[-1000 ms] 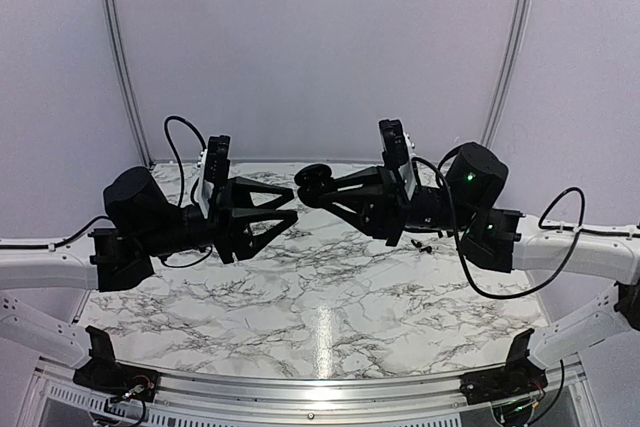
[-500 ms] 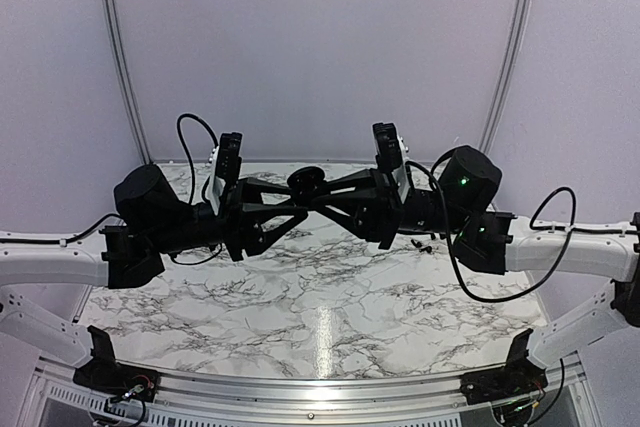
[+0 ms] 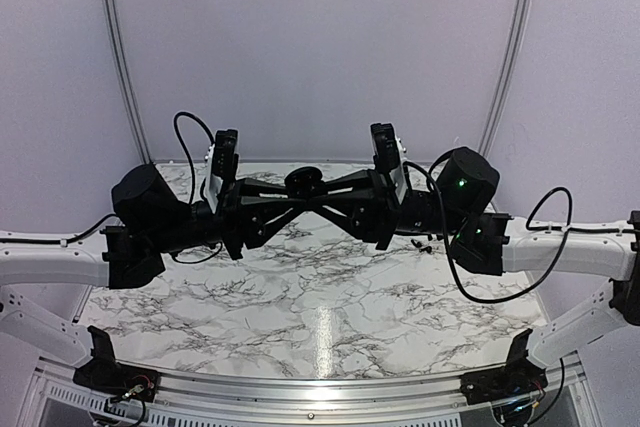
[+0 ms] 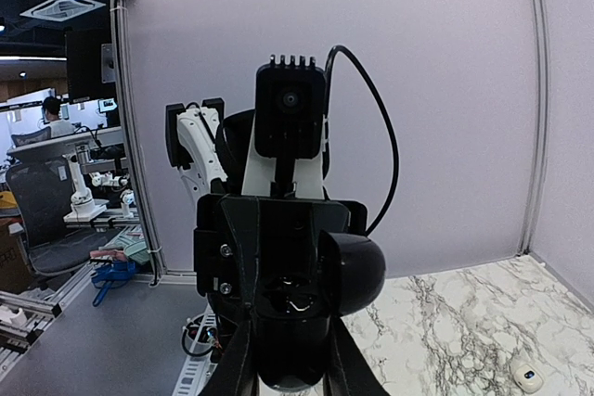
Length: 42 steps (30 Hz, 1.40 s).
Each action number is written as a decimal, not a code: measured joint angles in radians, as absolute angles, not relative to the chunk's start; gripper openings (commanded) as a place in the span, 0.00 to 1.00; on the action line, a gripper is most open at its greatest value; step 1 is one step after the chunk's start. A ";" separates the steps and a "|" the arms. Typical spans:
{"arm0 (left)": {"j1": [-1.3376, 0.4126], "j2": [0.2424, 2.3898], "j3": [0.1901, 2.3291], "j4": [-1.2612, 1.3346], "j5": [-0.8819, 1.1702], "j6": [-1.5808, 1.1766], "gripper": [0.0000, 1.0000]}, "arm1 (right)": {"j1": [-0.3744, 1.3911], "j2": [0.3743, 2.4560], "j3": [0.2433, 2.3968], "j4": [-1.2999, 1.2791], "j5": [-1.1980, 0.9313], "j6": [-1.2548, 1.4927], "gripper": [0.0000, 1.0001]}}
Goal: Insert the wireless bluetooth earbuds into the charging case
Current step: Pass from the right arm to the left, then pass from the left arm to the right
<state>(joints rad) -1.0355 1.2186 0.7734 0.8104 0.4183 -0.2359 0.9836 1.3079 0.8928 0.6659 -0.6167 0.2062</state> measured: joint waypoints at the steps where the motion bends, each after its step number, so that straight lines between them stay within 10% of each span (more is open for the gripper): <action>1: -1.036 1.219 0.773 0.811 0.418 -0.231 0.19 | 0.984 1.308 0.893 0.666 -0.615 0.209 0.00; 8: -1.035 1.219 0.773 0.812 0.418 -0.228 0.05 | 0.984 1.308 0.893 0.665 -0.610 0.214 0.03; 19: -1.035 1.215 0.770 0.810 0.419 -0.228 0.00 | 0.955 1.270 0.885 0.598 -0.611 0.220 0.61; 42: -1.035 1.208 0.795 0.413 0.467 -0.051 0.00 | 0.926 1.238 1.137 -0.139 -0.602 -0.020 0.51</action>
<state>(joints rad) -1.0351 1.2076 0.7952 0.4129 0.4671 -0.0505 0.9264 1.2381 1.1366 -0.1394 -0.6022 -0.0200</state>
